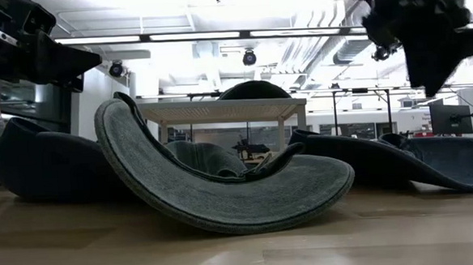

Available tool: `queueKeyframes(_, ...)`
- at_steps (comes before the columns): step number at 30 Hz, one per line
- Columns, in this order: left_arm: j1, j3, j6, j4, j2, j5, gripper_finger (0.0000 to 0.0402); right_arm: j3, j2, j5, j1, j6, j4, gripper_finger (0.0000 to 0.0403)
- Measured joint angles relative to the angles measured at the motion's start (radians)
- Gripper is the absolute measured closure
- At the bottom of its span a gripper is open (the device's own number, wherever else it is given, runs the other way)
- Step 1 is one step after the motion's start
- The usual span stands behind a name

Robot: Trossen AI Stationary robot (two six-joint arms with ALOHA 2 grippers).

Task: Pick & Place hat
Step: Put the top right blue cap on the shelf

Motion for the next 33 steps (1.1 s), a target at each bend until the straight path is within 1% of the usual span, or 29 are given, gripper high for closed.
queueKeyframes(7, 0.0, 0.0, 0.0, 0.0, 0.0, 0.0, 0.0396, -0.17, -0.085, -0.042, 0.019, 0.021, 0.151, 0.0206)
queueKeyframes(11, 0.0, 0.0, 0.0, 0.0, 0.0, 0.0, 0.0396, -0.25, -0.098, -0.041, 0.021, 0.029, 0.188, 0.0206)
queueKeyframes(16, 0.0, 0.0, 0.0, 0.0, 0.0, 0.0, 0.0396, -0.318, -0.098, -0.053, 0.021, 0.003, 0.318, 0.0206)
queueKeyframes(19, 0.0, 0.0, 0.0, 0.0, 0.0, 0.0, 0.0396, -0.341, -0.097, -0.051, 0.021, 0.0, 0.368, 0.0206)
queueKeyframes(29, 0.0, 0.0, 0.0, 0.0, 0.0, 0.0, 0.0396, -0.384, -0.097, -0.049, 0.021, -0.025, 0.393, 0.0207)
queueKeyframes(33, 0.0, 0.0, 0.0, 0.0, 0.0, 0.0, 0.0396, -0.384, -0.097, -0.052, 0.021, -0.031, 0.399, 0.0224)
